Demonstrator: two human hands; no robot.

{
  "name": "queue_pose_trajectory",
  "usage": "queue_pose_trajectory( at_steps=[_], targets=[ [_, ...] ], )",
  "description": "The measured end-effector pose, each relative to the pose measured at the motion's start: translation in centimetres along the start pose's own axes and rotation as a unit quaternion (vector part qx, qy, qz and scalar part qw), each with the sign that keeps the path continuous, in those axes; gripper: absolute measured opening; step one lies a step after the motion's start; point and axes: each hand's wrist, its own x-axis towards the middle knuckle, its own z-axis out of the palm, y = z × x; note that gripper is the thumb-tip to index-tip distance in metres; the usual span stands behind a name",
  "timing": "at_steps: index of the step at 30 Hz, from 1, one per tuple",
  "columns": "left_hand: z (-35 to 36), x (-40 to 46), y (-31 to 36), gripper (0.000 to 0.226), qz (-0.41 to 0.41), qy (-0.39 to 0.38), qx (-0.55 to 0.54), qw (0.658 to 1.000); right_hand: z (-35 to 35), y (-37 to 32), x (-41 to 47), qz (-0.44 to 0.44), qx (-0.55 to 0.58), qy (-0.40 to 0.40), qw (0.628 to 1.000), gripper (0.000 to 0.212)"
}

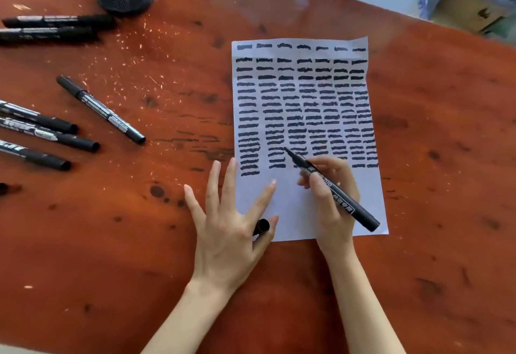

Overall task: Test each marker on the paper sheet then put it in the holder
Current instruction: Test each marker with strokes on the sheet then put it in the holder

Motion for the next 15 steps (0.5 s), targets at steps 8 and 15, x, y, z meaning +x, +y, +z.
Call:
queue_pose_trajectory(
  at_steps=[8, 15],
  targets=[
    [0.1, 0.3, 0.2, 0.042, -0.006, -0.012, 0.012, 1.000, 0.6, -0.3, 0.9, -0.028, -0.116, 0.019, 0.993, 0.017],
    [0.1, 0.4, 0.2, 0.042, -0.004, -0.008, 0.022, 1.000, 0.5, 0.7, 1.9, -0.003, -0.165, 0.027, 0.986, 0.022]
  ],
)
